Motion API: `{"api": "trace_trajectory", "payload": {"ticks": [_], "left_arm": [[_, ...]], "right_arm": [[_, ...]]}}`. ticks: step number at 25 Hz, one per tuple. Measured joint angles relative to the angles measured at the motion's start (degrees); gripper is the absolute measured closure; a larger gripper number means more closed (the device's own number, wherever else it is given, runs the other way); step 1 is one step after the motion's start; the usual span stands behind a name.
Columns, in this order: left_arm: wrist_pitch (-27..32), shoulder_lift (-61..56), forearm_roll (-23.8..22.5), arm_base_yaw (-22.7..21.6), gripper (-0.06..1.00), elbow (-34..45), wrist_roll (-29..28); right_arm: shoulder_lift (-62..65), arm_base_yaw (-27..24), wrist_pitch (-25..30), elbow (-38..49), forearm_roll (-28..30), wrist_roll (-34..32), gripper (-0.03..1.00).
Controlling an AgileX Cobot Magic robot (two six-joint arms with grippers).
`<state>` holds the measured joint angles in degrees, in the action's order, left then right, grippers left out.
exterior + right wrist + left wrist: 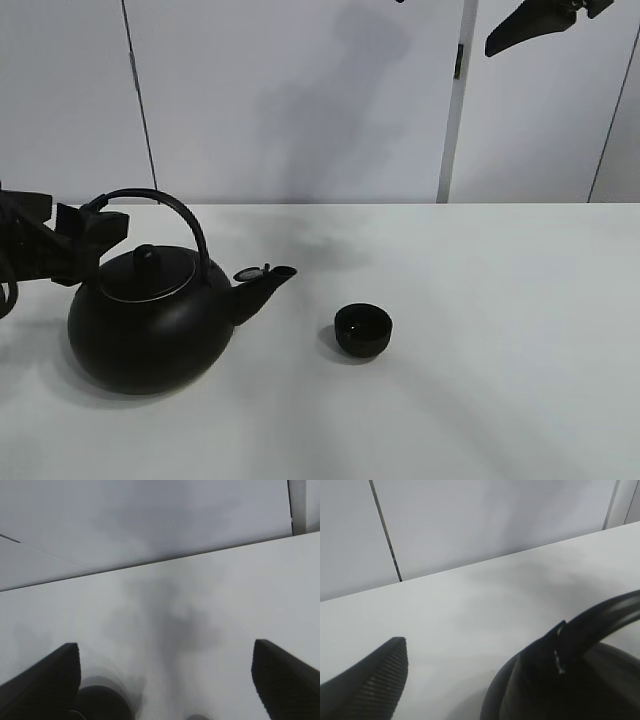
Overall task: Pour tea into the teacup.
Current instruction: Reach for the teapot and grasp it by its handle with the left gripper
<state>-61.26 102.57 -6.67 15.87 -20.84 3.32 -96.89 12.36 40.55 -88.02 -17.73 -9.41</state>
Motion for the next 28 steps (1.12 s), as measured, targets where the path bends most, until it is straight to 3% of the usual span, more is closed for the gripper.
{"api": "trace_trajectory", "payload": {"ticks": [28], "left_arm": [[-0.3,0.0,-0.6,0.0,0.37,0.0,0.0]], "right_arm": [[0.0,0.0,0.0,0.0,0.0,0.0,0.33]]}}
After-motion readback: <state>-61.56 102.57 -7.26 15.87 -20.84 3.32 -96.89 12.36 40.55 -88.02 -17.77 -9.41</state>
